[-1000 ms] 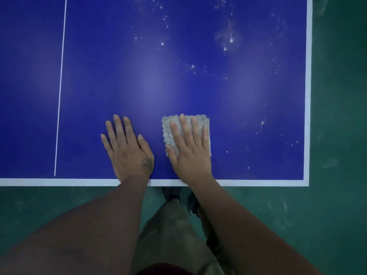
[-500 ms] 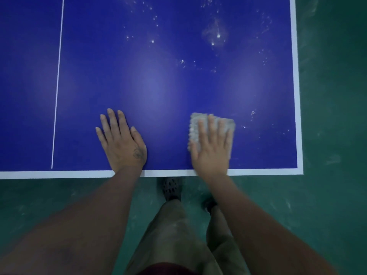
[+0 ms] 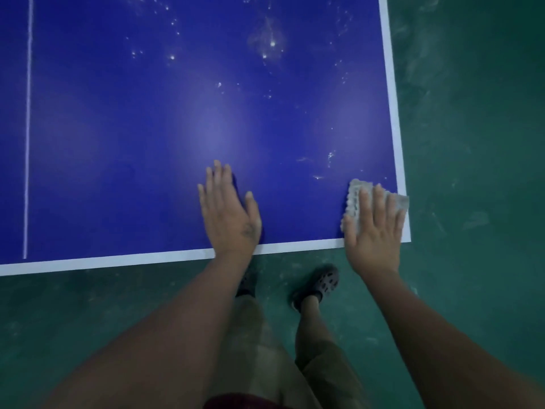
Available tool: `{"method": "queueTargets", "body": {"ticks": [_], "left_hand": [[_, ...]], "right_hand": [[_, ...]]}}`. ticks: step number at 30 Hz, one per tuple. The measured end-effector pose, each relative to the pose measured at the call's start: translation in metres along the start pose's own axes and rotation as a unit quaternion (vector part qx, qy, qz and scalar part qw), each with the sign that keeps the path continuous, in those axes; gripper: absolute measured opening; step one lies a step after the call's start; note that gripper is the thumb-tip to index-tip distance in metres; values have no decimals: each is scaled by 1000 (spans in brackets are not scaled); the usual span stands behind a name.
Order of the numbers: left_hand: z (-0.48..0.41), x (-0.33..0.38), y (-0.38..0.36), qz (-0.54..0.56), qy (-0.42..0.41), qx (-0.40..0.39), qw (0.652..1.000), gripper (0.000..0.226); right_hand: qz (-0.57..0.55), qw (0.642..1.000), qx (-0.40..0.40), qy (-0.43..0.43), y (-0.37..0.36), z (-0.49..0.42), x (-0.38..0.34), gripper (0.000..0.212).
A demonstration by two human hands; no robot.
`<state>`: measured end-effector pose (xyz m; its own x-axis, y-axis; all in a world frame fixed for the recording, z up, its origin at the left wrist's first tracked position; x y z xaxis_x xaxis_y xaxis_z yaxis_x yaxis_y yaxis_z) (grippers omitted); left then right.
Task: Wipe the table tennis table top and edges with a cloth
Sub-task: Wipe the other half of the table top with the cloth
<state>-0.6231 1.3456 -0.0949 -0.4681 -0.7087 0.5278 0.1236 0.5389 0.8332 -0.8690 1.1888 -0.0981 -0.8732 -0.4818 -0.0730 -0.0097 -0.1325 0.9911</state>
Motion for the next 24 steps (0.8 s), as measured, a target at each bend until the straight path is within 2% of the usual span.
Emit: {"method": "queueTargets", "body": {"ticks": [2, 3, 5, 8, 11, 13, 16, 19, 21, 24], "left_hand": [[4, 25, -16, -19, 21, -8, 1000, 63], [4, 32, -22, -40, 36, -7, 999, 62], [4, 37, -31, -93, 51, -10, 994, 62], [5, 37, -38, -146, 41, -10, 988, 62], [6, 39, -40, -165, 45, -11, 985, 62], [6, 38, -38, -173, 46, -10, 984, 61], [7, 40, -40, -186, 36, -9, 982, 60], [7, 42, -40, -190, 41, -9, 981, 59], [7, 44, -39, -188, 40, -7, 981, 59], [6, 44, -39, -176, 42, 3, 983, 59]], "right_hand": [[-2, 998, 19, -56, -1, -3, -9, 69], [-1, 998, 31, -59, -2, -4, -22, 68], [-7, 999, 40, 3, -6, -1, -55, 66], [-29, 987, 30, 154, -12, 13, -86, 67], [-53, 974, 33, 216, -10, 10, -53, 66], [-35, 980, 38, 192, -7, 0, -7, 65], [1, 996, 18, 86, 3, -21, 65, 70], [14, 998, 9, 58, 7, -30, 63, 72], [9, 993, 21, 119, 6, -30, 25, 70], [-33, 962, 13, 271, -2, -21, -35, 66]]}}
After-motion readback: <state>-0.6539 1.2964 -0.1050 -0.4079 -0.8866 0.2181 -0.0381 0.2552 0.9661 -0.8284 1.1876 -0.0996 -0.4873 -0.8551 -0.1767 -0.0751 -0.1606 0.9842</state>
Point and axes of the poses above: each hand's wrist, its own z-axis away from the middle knuckle, its own y-axis out of the back of the hand, x = y × z, the point moved 3 cm from there along -z, towards the middle knuckle, and after that the axes turned 8 degrees about x, right-handed, at the moved point
